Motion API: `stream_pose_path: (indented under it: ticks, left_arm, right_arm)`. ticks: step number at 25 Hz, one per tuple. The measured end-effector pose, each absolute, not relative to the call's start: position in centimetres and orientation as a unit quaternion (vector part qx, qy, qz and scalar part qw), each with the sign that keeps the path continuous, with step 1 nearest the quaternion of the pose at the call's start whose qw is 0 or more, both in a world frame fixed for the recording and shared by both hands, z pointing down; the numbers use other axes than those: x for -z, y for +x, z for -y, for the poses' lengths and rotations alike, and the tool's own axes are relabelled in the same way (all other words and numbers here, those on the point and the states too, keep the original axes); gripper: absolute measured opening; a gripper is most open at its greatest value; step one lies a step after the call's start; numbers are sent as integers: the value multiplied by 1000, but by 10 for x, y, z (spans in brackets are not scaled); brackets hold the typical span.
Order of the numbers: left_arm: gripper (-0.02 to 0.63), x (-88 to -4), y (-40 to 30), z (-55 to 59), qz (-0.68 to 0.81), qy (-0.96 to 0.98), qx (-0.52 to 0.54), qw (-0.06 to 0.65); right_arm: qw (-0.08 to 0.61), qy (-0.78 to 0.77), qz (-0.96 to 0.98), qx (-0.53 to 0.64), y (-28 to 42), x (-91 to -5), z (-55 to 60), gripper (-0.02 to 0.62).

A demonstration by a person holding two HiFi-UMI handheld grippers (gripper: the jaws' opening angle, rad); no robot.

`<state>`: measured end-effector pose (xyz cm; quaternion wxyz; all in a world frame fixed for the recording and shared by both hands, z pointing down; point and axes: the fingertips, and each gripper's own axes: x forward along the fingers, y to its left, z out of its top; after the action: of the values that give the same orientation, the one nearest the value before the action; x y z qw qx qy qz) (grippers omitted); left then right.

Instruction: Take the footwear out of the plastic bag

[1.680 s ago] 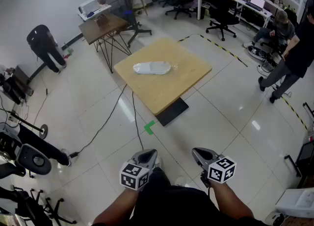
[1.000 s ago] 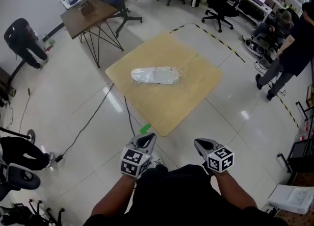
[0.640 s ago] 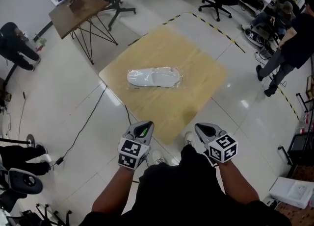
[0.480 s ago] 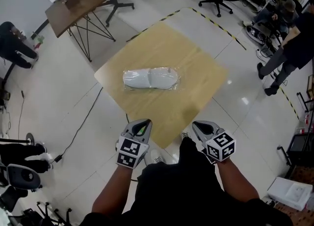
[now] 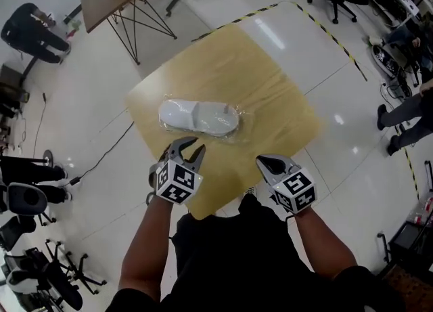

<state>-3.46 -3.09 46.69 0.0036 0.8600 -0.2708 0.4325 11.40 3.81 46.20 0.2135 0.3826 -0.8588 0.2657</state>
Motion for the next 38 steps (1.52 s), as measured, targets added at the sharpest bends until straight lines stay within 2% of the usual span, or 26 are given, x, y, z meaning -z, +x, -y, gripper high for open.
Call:
stream_pose_path:
  ticks: [4,8,11,15,22,32,35,38]
  left_arm:
    - [129,-493,-30,72,286,835,-469,21]
    - [154,-526,-62,108,296,811,-501,67]
    - [185,-540,-78,132,307,805,-495,113]
    - [233,-546,-78,156,314,815,-465,141]
    - [221,-558,-78,134,332,807,-441,209]
    - [179,-553,-84,15,392,768,-381,333]
    - [197,-539,-81,12,393,781,-373,312]
    - [198,-512,-64,24,367,824,-362,234]
  right_arm:
    - [218,356,868,-268,128,-476,-18,3]
    - [212,358,865,-280,129,-481,-2,3]
    - [208,361,863,-287,128,-487,5,3]
    - [203,362,862,-293,127,-490,11,3]
    - [194,366,858,-304,130,-500,28,3]
    - [212,355,863,-290,124,-520,57,3]
    - [250,340,871,-252,122,-525,73,3]
    - [266,342,870,-234,128,-523,84,3]
